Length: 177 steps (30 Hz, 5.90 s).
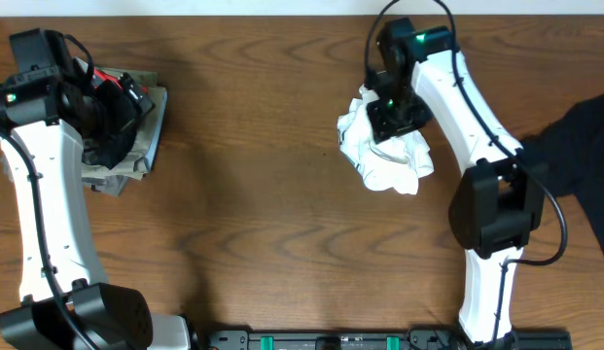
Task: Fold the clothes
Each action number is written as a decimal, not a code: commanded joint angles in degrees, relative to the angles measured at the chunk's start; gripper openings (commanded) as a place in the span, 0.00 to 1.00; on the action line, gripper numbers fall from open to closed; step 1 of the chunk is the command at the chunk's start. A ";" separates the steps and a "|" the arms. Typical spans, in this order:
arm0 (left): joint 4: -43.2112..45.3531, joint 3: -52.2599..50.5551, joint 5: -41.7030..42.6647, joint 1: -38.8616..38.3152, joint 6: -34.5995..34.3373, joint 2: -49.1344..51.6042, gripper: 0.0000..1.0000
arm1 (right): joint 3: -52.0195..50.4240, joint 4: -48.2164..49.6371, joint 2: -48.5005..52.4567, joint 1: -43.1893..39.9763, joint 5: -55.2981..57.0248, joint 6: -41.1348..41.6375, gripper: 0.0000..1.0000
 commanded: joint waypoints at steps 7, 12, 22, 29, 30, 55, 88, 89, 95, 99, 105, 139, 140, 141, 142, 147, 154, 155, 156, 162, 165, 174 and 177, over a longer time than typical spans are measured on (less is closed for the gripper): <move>-0.33 -0.26 -0.52 0.13 0.96 0.35 0.98 | 0.15 -0.04 -1.51 2.93 -9.35 -5.68 0.45; -0.52 -0.26 -0.52 0.15 0.96 0.35 0.98 | -0.42 -0.68 -1.25 3.13 -8.83 -4.94 0.44; -0.55 -0.26 -0.52 0.13 0.96 0.35 0.98 | -1.73 -0.68 0.68 3.06 -6.03 -3.87 0.40; -0.52 -0.26 -0.52 0.13 0.96 0.35 0.98 | -3.93 0.20 1.05 3.06 -4.81 -3.87 0.39; -0.55 -0.26 -0.52 0.13 0.96 0.35 0.98 | -4.42 0.42 1.05 3.06 -4.81 -3.87 0.39; -0.50 -0.26 -0.55 0.15 0.96 0.35 0.98 | -2.43 5.49 0.94 2.91 6.12 0.66 0.01; -0.52 -0.26 -0.55 0.15 0.98 0.35 0.98 | -5.64 2.12 0.81 -1.33 18.14 10.64 0.01; -0.52 -0.26 -0.55 0.15 0.98 0.35 0.98 | -5.20 1.99 0.81 -1.79 18.05 12.22 0.01; -0.52 -0.26 -0.55 0.15 0.96 0.35 0.98 | -4.66 2.10 0.94 -4.63 9.92 9.31 0.32; -0.52 -0.26 -0.55 0.15 0.96 0.35 0.98 | -4.72 4.37 0.94 -5.35 9.66 8.46 0.34; -0.52 -0.26 -0.55 0.13 0.96 0.35 0.98 | -5.01 7.80 1.99 -5.38 9.68 7.32 0.32; -0.04 -0.26 -0.55 0.15 0.96 0.35 0.98 | 1.62 10.45 7.32 -5.31 26.95 10.49 0.01; -0.07 -0.26 -0.55 0.15 0.96 0.35 0.98 | 2.16 10.27 7.32 -5.31 26.97 10.47 0.01; -0.07 -0.26 -0.55 0.15 0.96 0.35 0.98 | 2.47 10.23 7.32 -5.33 27.08 10.47 0.01; -0.07 -0.26 -0.55 0.15 0.96 0.35 0.98 | 2.58 10.36 7.32 -5.40 27.58 10.47 0.01; -0.09 -0.26 -0.55 0.15 0.98 0.35 0.98 | 2.56 11.87 7.48 -6.03 31.04 10.54 0.01; -0.09 -0.26 -0.57 0.15 1.07 0.35 0.98 | 2.56 14.01 7.48 -6.69 37.05 11.56 0.01; -0.09 -0.26 -0.55 0.15 1.46 0.35 0.98 | 2.56 14.01 7.48 -6.86 37.27 11.52 0.01; -0.09 -0.26 -0.57 0.15 1.88 0.35 0.98 | 2.56 13.90 7.48 -6.99 37.53 11.52 0.01; -0.07 -0.26 -0.55 0.15 2.05 0.35 0.98 | 2.49 12.79 7.45 -7.65 39.78 12.31 0.01; -0.07 -0.26 -0.55 0.15 2.05 0.35 0.98 | 3.30 11.58 6.91 -6.91 34.16 12.50 0.01; -0.17 -0.26 -0.55 0.15 2.05 0.35 0.98 | 6.88 8.20 5.86 -6.08 -6.16 -1.31 0.33; -0.11 -0.26 -0.55 0.15 2.05 0.35 0.98 | 6.86 6.32 5.86 -6.10 -11.50 -3.98 0.37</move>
